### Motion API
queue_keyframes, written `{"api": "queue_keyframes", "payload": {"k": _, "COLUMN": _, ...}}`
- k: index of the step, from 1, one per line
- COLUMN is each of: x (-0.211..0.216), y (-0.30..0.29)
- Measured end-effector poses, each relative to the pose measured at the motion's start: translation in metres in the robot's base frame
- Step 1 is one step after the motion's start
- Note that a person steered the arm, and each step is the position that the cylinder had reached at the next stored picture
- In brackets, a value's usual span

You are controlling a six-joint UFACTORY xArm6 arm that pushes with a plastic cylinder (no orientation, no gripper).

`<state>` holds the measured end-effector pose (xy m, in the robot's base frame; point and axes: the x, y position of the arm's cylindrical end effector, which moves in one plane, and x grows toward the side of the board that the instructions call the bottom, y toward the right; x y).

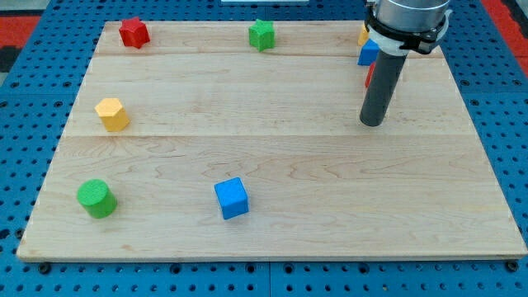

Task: Slightly move the red circle towards the left of the blue triangle

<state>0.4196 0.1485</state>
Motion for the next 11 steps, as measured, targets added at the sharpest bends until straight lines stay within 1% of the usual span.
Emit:
{"api": "queue_keyframes", "payload": {"k": 6, "x": -0.002, "y": -0.013}}
{"api": "queue_keyframes", "payload": {"k": 7, "x": -0.023, "y": -0.041}}
{"api": "queue_keyframes", "payload": {"k": 8, "x": -0.068, "y": -0.057}}
{"api": "queue_keyframes", "payload": {"k": 10, "x": -0.102, "y": -0.075}}
{"api": "queue_keyframes", "payload": {"k": 11, "x": -0.12, "y": -0.075}}
